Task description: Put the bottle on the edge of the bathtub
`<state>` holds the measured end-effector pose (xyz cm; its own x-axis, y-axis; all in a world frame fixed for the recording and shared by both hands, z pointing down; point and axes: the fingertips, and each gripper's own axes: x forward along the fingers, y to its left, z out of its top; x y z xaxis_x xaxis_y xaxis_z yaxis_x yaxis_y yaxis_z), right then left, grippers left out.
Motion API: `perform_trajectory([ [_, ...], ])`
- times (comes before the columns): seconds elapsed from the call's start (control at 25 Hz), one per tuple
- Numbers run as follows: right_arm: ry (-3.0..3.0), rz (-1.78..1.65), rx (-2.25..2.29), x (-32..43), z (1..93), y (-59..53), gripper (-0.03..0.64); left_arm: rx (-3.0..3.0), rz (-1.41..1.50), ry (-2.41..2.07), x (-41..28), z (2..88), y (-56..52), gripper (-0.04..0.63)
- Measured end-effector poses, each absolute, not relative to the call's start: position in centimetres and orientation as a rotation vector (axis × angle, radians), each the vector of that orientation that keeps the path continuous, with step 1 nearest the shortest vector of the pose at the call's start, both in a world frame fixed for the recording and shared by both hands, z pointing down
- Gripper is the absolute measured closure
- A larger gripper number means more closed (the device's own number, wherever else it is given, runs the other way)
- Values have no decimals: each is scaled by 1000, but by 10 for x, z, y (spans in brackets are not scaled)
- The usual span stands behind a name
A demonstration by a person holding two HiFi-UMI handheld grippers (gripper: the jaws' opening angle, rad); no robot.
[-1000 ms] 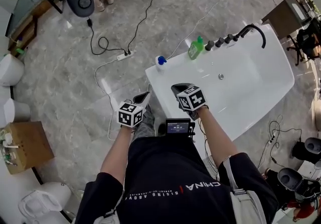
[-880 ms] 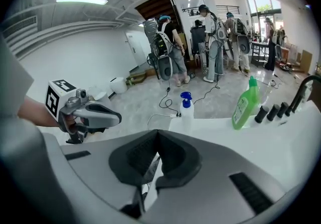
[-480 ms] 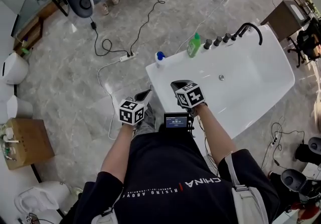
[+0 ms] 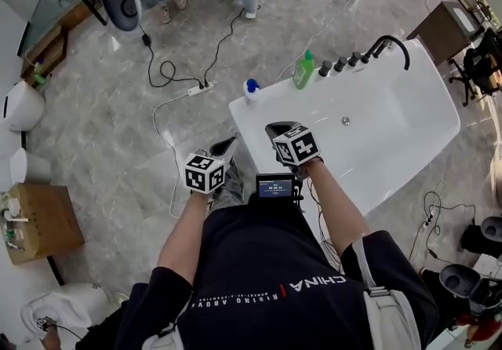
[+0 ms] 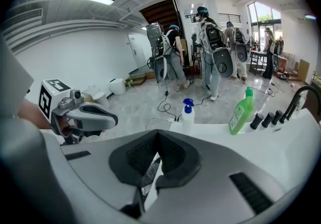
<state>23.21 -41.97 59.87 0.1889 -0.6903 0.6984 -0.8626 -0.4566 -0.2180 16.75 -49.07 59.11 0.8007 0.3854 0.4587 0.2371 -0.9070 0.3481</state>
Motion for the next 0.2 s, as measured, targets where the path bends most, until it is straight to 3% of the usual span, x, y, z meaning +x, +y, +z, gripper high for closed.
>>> perform_trajectory([
  [0.2, -1494, 1120, 2238, 232, 601, -423, 607, 2733, 768, 470, 169, 592, -497, 586],
])
